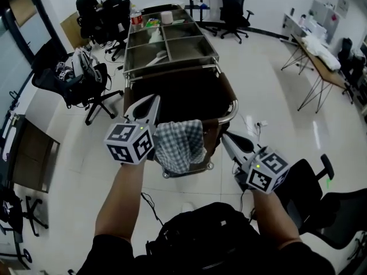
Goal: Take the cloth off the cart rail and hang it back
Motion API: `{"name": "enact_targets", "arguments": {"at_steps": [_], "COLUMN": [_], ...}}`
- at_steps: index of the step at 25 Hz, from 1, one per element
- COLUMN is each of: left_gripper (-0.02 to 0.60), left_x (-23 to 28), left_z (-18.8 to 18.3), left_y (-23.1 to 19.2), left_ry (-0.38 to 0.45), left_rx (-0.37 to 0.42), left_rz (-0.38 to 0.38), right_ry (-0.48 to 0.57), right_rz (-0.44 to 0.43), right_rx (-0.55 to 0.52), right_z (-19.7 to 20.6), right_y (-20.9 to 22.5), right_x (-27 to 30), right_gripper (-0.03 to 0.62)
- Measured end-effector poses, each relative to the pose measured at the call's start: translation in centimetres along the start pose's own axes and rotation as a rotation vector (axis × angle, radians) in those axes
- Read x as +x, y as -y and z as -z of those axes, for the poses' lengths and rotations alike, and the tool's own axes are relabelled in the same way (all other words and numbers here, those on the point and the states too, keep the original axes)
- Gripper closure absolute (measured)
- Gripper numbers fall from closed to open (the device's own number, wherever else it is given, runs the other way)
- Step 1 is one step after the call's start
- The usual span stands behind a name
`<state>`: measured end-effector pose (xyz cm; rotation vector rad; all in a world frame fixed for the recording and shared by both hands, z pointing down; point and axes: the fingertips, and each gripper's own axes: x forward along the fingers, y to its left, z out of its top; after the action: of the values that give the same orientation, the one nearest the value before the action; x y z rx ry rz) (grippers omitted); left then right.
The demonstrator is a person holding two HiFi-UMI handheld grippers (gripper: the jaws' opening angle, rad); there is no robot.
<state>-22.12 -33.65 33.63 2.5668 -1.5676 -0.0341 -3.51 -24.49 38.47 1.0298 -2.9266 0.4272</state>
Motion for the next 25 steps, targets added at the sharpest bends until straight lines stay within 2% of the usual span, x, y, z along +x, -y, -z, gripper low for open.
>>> {"name": "enact_targets", "arguments": {"at_steps": [6,11,14,18,21,25], "left_gripper": [0.581,0.581,0.581,0.581,0.581,0.581], "left_x": [-4.5,-9.0,-11.5,-13.6,-14.0,-14.2], "left_z": [-0.6,0.3,2.8,7.5,10.0,12.2], "left_y": [4.1,8.0,9.6,11.5,13.8,17.7], "left_ry": [0.057,0.083,0.077,0.014,-0.012,-0.040], "left_rx": [-0.004,0.020,-0.006,-0.061,-0.117,-0.101], "left_rz": [-0.049,-0.144,-0.213,-0.285,-0.287,-0.270], "right_ry": [-0.008,-0.017,-0.040,-0.103,-0.140,-0.162], "right_rz": [-0.083,-0.183,-0.215,-0.234,-0.254,-0.293], "right_rx": [-0.031,-0.043,-0.033,0.011,0.057,0.022], "right_z": [-1.1,-1.5,0.0,4.0,6.2,7.4], "right_y": [-0.8,-2.4,-2.9,-2.6,-2.5,-3.3], "right_x": [-1.2,-2.3,-3.2,-4.5,-5.5,-6.5], "right_gripper": [0.572,0.572,0.572,0.575,0.580,0.580]}}
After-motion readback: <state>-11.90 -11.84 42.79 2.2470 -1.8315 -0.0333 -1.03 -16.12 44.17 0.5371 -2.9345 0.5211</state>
